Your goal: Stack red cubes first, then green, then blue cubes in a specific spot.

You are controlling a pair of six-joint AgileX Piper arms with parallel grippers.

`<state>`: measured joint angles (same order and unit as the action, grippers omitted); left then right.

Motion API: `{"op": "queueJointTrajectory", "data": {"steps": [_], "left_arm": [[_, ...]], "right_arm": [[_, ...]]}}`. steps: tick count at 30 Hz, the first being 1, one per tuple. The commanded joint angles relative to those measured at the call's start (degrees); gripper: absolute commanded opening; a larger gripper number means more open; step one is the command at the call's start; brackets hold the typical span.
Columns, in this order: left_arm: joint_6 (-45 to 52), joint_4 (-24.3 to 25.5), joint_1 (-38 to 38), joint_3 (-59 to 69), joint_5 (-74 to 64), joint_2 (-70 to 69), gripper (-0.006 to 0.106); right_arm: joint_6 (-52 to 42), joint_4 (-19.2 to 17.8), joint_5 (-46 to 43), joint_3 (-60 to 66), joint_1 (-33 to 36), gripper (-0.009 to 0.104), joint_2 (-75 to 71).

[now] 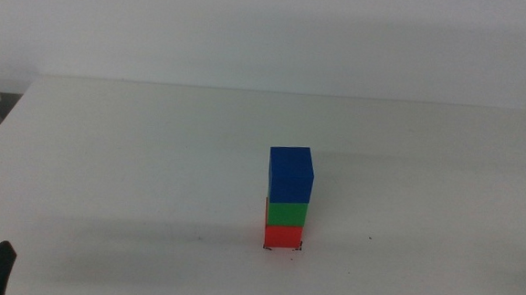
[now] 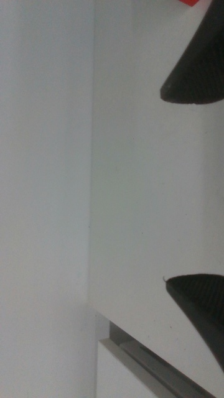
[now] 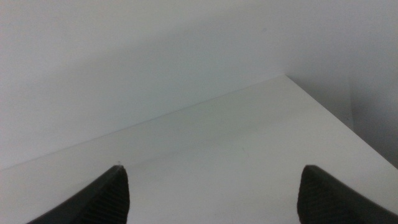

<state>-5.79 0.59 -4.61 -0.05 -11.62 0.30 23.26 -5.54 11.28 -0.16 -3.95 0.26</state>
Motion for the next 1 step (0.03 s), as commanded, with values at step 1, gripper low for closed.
{"op": "queueJointTrajectory", "data": {"steps": [1], "left_arm": [[-0.1, 0.0, 0.0, 0.0, 0.7, -0.3, 0.093]], "right_arm": [[-0.6, -0.3, -0.8, 0.2, 0.0, 0.093, -0.3]]}}
